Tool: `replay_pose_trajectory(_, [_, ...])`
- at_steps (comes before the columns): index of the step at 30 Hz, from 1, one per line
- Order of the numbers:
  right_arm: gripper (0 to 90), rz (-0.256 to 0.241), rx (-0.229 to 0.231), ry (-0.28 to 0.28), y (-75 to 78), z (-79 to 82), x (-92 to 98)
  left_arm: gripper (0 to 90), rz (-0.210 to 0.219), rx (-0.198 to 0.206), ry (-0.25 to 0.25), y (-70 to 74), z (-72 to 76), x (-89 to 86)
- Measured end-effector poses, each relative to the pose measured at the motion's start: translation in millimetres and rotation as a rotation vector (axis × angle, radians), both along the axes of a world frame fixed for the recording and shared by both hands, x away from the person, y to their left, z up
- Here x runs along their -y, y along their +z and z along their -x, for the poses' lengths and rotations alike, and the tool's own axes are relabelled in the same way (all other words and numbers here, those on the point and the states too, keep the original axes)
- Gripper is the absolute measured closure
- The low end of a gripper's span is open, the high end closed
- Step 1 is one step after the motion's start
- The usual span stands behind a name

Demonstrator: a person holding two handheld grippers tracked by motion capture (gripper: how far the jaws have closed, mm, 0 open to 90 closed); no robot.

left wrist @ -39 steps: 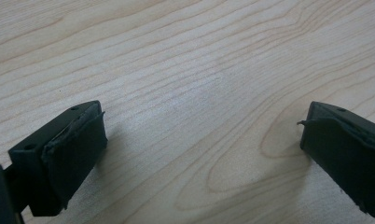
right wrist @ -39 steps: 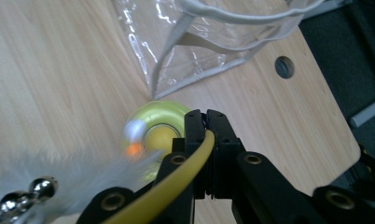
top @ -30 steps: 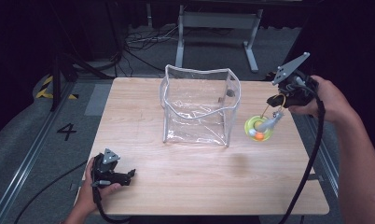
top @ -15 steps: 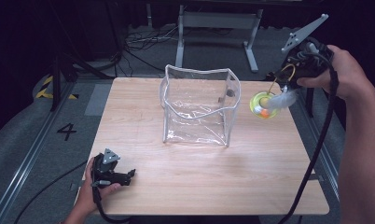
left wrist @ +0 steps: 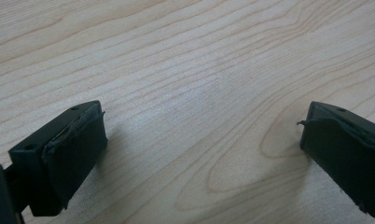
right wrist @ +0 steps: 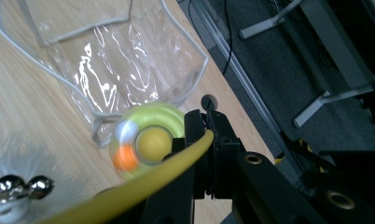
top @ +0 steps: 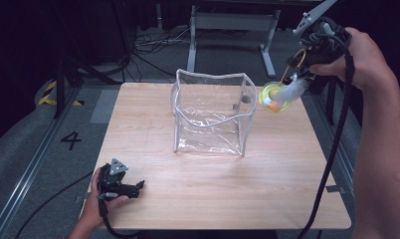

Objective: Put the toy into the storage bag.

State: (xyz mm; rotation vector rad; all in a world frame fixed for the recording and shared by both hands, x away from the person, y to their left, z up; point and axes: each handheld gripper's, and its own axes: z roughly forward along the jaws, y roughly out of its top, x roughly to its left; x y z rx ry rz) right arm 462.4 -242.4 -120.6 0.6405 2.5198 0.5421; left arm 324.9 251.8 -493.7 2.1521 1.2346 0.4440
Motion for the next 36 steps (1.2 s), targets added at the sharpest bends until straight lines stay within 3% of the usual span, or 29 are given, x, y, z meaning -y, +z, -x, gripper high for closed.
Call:
replay_pose_trajectory(7, [88.0, 0.001, 0.023, 0.022, 16.1, -2.6, -21.6, 0.6, 0.001, 0.002, 0.001, -0.2, 0.0, 0.1])
replay_pose_trajectory(14, [88.0, -0.017, 0.024, 0.051, 17.3, -6.4, -38.1, 0.8, 0.0, 0.005, 0.001, -0.3, 0.0, 0.1])
replay_pose_trajectory(36, [87.9, -0.001, -0.012, 0.112, -15.4, -28.9, -87.2, 1.0, 0.002, 0.006, 0.001, -0.3, 0.0, 0.1])
